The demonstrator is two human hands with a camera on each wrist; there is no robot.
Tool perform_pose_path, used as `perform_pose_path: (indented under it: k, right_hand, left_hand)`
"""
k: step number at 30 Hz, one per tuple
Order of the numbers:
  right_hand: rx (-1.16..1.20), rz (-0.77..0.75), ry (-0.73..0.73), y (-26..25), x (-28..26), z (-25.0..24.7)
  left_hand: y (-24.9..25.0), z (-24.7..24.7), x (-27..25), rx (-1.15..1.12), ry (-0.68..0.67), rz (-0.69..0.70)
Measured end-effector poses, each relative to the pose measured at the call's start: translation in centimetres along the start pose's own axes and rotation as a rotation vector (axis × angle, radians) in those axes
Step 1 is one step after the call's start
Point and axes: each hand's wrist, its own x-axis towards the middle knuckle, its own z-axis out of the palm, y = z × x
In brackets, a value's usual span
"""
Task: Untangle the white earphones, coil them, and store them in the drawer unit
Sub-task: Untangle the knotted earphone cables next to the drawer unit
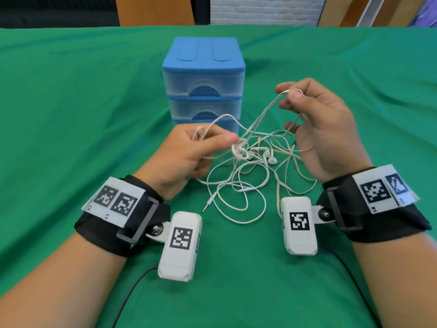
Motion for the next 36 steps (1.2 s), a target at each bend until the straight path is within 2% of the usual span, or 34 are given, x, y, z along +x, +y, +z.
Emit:
perform_pose_path:
  k: [3,6,11,14,16,19,22,26,31,36]
  right_hand:
    - [0.004,-0.057,0.052,0.1,0.0,0.3]
    - [0.039,-0.05,0.012,0.1,-0.1,0.4]
    - [0.175,0.044,-0.091,-0.4,-0.5,0.8]
    - [0.038,0.064,-0.052,0.1,-0.3,0.5]
    - [-0.072,0.01,0.005,0.3,-0.2,0.2]
    - [-0.063,-0.183,0.05,0.0,0.0,-0.2]
    - [-0.024,-0.234,-0.067,-0.2,-0.4,0.1]
    - [-0.321,-0.229,-0.298,0.3,-0.9,1.0]
    - [-0.443,-0.224,-0.282,0.7,-0.8,1.0]
    - [-0.436,-0.203,-0.291,1.0,-0.7,1.0]
  left_hand:
    - [0.2,0.0,-0.3,0.024,-0.096,-0.048]
    - [0.3,0.1,-0.4,0.045,-0.157,-0.03]
    - [0.1,0.1,-0.2,0.064,-0.071,0.018]
    - [0.1,-0.1,0.0,0.02,-0.016,0.042]
    - [0.1,-0.3,0.0,0.011,0.002,0.045]
    - [0.1,-0.1,0.0,0.017,0.007,0.041]
    - [0.1,0.0,-0.1,0.025,0.022,0.034]
    - [0.0,0.0,0.0,0.03,0.03,0.04]
    - [0.1,0.0,0.0,0.009,0.017,0.03]
    - [0.0,0.0,-0.1,0.02,-0.079,0.023]
